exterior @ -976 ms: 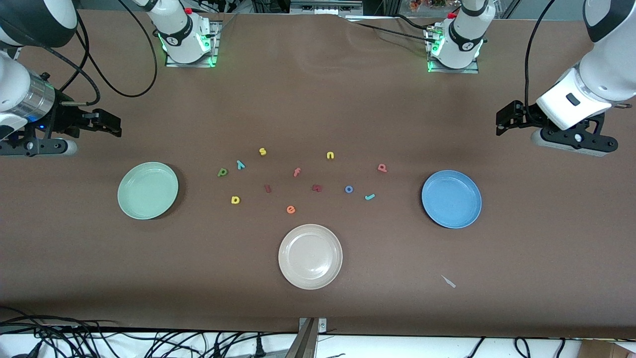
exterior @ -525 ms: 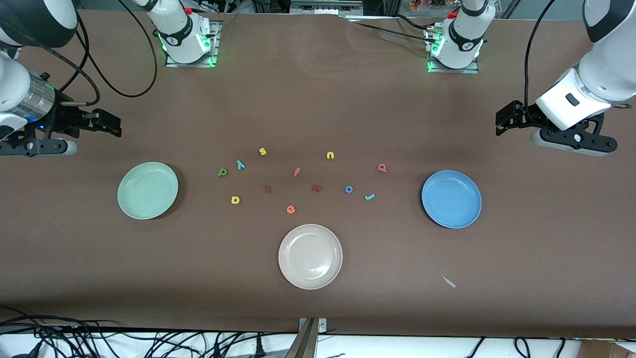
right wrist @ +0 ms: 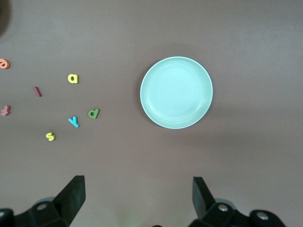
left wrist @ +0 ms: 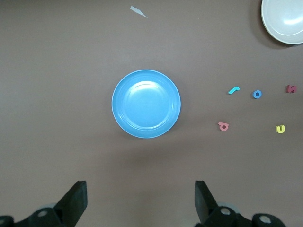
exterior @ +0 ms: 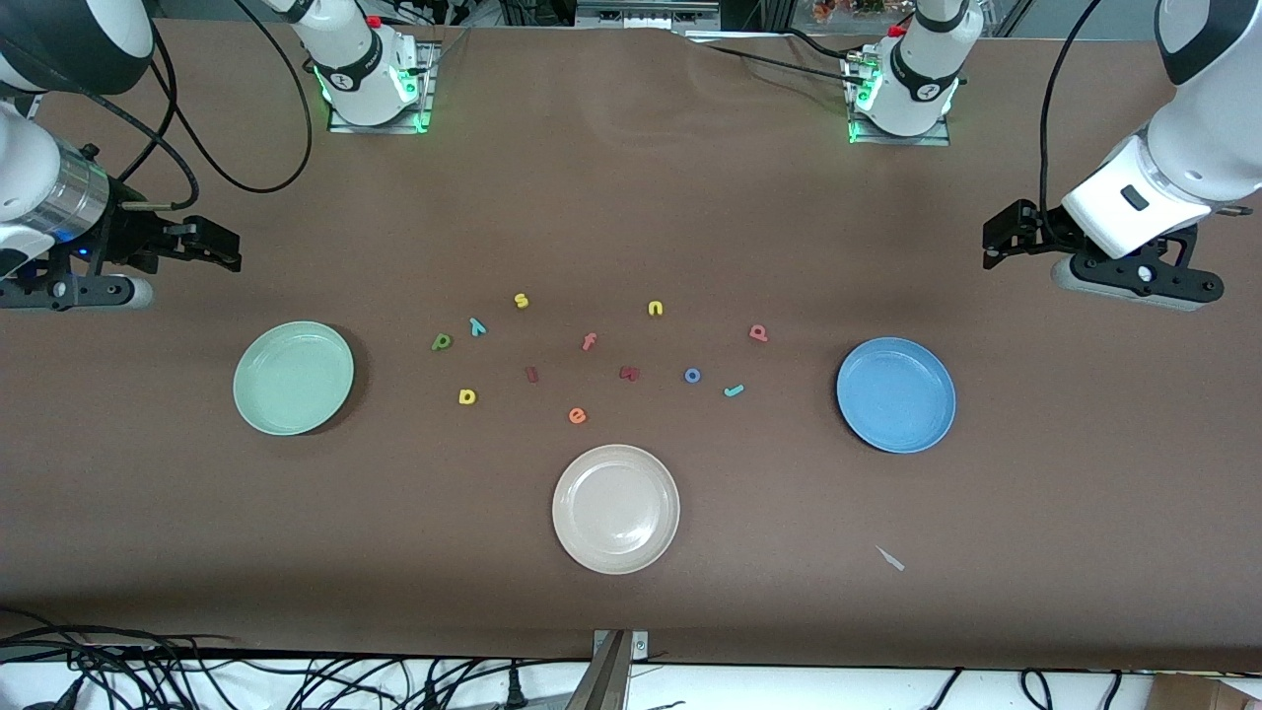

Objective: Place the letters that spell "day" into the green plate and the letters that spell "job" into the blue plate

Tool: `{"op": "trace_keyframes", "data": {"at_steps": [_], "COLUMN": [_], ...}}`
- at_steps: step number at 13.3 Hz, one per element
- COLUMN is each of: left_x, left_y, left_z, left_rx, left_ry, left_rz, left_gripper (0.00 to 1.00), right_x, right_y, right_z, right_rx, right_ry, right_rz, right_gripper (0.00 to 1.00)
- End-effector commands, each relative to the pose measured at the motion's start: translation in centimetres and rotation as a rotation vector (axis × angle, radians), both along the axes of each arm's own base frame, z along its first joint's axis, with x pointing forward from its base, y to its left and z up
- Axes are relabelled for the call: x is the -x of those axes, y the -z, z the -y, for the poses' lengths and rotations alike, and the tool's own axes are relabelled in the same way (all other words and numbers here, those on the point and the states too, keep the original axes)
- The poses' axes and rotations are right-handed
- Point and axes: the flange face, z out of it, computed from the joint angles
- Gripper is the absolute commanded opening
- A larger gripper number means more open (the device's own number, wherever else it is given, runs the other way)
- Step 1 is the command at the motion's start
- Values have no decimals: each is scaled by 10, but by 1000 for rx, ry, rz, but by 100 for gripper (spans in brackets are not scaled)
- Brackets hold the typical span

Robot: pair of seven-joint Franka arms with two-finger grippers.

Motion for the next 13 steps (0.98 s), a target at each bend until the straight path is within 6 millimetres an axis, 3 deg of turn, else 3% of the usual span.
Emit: {"op": "trace_keyframes", "data": {"at_steps": [1, 8, 13], "left_x": [-3, -8, -16], "left_y": [-3, 1, 27], "left_z": [0, -5, 5], "left_rx": [12, 14, 15], "left_ry": [5, -1, 24], "left_rz": [-3, -1, -51], "left_gripper": [100, 100, 100], "right_x": [3, 4, 4], "right_y": [-1, -2, -1], "right_z": [0, -4, -4], "right_rx": [-6, -4, -4], "right_ry": [-8, -5, -6], "right_rz": [3, 5, 2], "right_gripper": [100, 100, 100]}}
